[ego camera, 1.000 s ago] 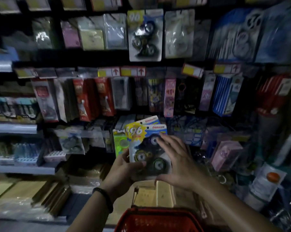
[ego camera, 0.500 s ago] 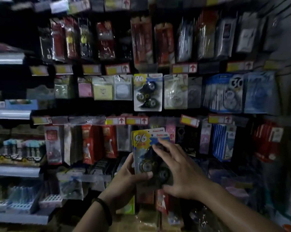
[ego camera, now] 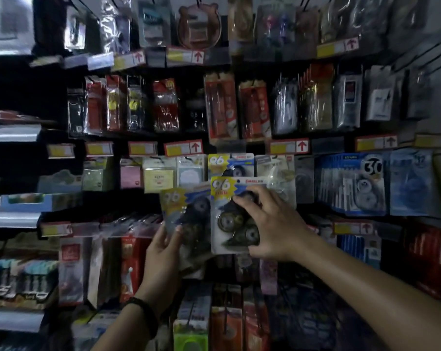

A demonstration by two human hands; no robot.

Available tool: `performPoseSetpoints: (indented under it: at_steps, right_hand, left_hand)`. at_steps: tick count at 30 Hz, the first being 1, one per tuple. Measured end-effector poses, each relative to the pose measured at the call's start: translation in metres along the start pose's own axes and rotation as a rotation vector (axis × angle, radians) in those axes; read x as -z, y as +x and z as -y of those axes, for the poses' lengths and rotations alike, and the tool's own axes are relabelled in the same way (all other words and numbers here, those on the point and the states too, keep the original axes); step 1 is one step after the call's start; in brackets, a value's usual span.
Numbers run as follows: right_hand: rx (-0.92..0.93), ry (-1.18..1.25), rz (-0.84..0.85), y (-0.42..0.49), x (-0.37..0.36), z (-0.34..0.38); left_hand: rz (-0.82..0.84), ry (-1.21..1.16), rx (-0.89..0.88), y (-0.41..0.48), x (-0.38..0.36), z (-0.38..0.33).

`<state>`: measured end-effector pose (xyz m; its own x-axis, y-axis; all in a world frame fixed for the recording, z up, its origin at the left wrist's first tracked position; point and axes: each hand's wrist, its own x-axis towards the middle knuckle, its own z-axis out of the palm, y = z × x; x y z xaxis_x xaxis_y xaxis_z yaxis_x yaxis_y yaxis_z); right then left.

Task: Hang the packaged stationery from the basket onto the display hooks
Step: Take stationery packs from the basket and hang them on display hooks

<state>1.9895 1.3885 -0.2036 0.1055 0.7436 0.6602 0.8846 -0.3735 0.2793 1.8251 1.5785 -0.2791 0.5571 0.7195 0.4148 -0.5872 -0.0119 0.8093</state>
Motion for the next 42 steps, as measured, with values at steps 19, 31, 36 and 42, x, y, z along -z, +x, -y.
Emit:
performPoseSetpoints:
  at_steps: [19,31,36,42]
  right_hand:
    - [-0.061,-0.238,-0.012,0.096,-0.010,-0.021]
    - [-0.110,-0.248,0.102,0.101,-0.013,-0.018]
    - [-0.140,-0.173,0.143,0.097,-0.012,-0.014]
    - [-0.020,0.050,-0.197,0.066,-0.008,-0.007]
  left_hand:
    - [-0.043,0.071,-0.185,0.051,0.027,-0.022]
    - [0.069,0.113,-0.159,0.047,0.016,-0.020]
    - [0.074,0.120,-0.094,0.052,0.004,-0.015]
    - [0.111,0.147,0.004,0.061,-0.014,-0.005]
